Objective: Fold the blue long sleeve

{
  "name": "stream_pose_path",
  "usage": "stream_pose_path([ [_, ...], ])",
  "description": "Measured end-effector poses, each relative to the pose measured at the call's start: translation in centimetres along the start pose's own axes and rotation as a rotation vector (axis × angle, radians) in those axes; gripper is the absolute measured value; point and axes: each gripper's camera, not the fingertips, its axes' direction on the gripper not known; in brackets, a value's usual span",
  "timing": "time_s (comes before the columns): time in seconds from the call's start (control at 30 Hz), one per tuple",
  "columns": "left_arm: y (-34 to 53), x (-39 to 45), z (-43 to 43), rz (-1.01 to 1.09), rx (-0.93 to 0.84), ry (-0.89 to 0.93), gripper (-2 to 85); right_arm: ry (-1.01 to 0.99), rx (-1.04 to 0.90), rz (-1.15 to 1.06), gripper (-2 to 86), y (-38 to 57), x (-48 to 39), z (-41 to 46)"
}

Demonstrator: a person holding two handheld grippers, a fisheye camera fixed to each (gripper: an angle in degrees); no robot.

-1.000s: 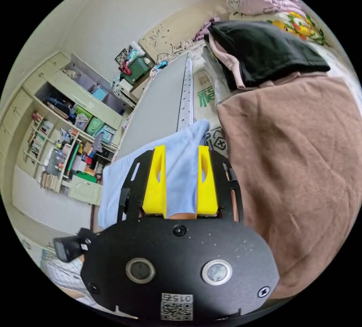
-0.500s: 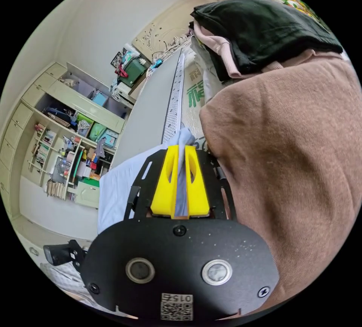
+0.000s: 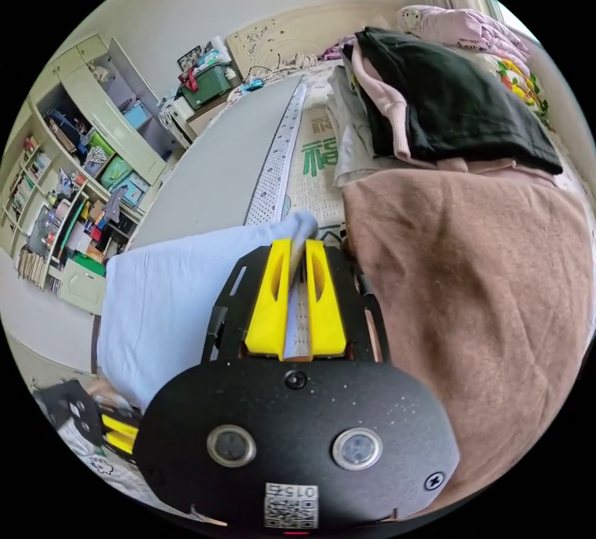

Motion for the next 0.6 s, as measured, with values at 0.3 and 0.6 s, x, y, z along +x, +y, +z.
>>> stream_pose_path([
  [0.3, 13.5, -1.8, -13.3, -0.086, 0.048, -0.085, 8.0, -0.388, 0.079, -0.839, 6.0, 15.6, -11.8, -11.8],
  [0.6, 19.7, 3.7, -14.6, -0.234, -0.032, -0.228, 9.1, -0.450, -0.206, -1.037, 9.4, 32.2, -20.0, -11.2],
])
